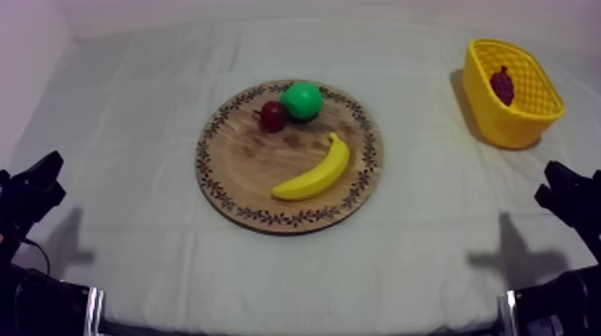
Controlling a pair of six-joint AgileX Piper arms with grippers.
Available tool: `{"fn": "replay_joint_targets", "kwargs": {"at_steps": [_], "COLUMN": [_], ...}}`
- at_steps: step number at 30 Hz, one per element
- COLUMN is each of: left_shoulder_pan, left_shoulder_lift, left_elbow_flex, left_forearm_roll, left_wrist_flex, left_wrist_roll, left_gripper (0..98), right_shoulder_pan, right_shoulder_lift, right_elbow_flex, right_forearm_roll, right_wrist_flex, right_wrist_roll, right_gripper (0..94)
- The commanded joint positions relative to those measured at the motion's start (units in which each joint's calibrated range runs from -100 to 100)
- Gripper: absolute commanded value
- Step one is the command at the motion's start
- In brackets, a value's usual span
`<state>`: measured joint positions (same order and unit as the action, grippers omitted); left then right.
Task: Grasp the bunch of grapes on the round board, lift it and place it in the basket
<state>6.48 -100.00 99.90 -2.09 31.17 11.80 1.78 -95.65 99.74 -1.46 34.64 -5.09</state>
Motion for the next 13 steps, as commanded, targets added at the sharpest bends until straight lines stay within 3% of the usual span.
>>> {"fn": "replay_joint_targets", "kwargs": {"at_steps": [1,6,13], "left_shoulder_pan": [0.00,0.00,0.00], "left_shoulder_lift": [0.00,0.00,0.00], "left_elbow_flex": [-0.02,-0.02,-0.02], "left_forearm_roll": [-0.04,-0.04,-0.04], "left_wrist_flex": [-0.05,-0.05,-0.05], "left_wrist_roll": [-0.01,-0.01,-0.01], "left_gripper": [0.1,0.1,0.1], "right_shoulder_pan": [-0.01,-0.02,-0.02], "right_shoulder_lift": [-0.02,-0.02,-0.02], "right_elbow_flex": [0.03,0.04,0.04], "right_forearm_roll": [0.01,0.02,0.02], "right_wrist_flex": [-0.03,0.09,0.12], "right_wrist_roll": [7.45,16.18,16.85], "right_gripper": [0.5,0.5,0.5]}}
